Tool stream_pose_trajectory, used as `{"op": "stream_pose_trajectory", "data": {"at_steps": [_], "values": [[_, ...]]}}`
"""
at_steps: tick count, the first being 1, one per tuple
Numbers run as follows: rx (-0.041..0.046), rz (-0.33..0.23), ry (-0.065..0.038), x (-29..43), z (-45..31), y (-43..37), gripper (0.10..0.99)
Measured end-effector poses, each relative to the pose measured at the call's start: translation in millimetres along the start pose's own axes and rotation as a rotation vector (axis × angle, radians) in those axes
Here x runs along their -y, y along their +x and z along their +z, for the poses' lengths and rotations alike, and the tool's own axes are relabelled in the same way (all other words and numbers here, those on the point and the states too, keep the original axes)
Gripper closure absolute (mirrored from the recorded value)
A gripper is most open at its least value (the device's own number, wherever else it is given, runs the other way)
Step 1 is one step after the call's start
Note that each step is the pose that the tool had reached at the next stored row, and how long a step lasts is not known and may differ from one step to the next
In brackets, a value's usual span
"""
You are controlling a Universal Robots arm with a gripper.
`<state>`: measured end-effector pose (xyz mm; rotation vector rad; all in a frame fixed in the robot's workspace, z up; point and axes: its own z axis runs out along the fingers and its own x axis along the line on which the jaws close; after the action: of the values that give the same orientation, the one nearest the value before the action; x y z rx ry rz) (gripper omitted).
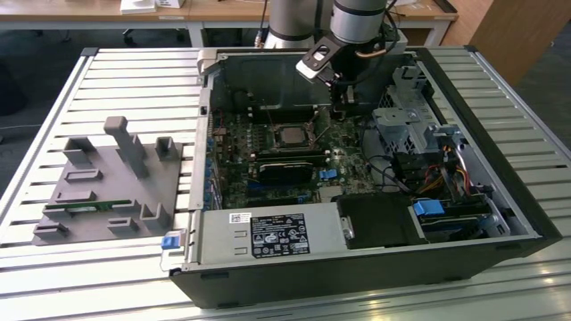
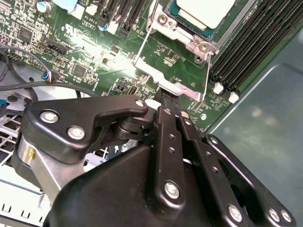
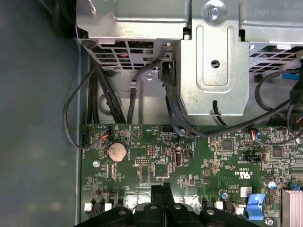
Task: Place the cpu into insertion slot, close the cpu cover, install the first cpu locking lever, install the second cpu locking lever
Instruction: 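Close the cpu cover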
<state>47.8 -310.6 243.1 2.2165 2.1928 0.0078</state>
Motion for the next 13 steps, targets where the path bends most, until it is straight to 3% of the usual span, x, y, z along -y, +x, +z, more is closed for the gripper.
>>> {"op": "stream_pose_trajectory", "data": {"at_steps": [13], "values": [[-0.0001, 0.0, 0.0, 6.9, -0.1, -0.1, 0.98]]}}
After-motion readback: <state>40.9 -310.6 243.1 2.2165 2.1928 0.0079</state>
